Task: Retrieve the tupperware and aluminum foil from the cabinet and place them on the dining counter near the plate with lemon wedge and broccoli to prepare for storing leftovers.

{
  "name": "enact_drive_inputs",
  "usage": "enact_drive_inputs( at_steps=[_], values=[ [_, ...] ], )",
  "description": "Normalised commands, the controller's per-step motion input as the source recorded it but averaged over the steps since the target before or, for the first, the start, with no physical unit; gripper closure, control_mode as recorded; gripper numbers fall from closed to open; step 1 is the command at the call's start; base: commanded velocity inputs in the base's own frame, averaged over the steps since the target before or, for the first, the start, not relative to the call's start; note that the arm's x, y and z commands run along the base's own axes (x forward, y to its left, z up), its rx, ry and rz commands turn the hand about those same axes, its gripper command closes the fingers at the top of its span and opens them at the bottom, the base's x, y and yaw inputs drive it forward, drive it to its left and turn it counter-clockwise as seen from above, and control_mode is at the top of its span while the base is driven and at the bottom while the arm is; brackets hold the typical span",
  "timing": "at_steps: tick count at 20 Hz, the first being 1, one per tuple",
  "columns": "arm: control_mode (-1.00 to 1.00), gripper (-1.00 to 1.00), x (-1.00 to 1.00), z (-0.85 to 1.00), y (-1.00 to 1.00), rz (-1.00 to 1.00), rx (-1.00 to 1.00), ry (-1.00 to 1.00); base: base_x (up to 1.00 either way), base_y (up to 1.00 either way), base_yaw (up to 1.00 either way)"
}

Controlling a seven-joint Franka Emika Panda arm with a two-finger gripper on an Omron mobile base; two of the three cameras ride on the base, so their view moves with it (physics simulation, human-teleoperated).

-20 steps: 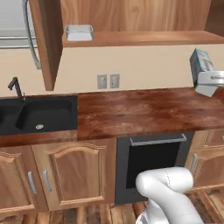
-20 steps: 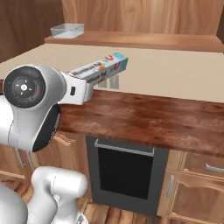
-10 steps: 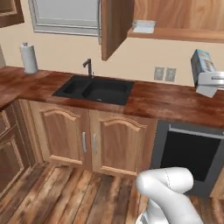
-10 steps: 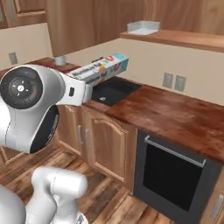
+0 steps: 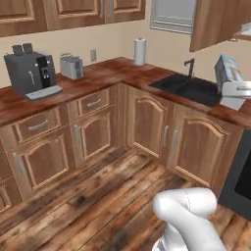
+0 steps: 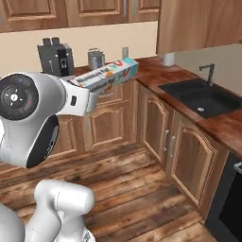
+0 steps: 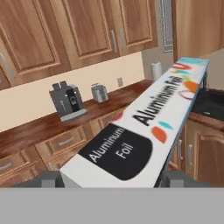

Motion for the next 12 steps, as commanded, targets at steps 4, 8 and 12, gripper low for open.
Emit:
enact_drive_inputs(
  at_steps=[4, 8, 12],
  values=[
    [1.0, 1.0, 0.0, 0.0, 0.0, 0.0, 0.0, 0.0, -0.52, 0.06, 0.95],
    [1.0, 1.0, 0.0, 0.0, 0.0, 0.0, 0.0, 0.0, -0.38, 0.1, 0.98],
    [1.0, 1.0, 0.0, 0.0, 0.0, 0.0, 0.0, 0.0, -0.33, 0.1, 0.99]
  ],
)
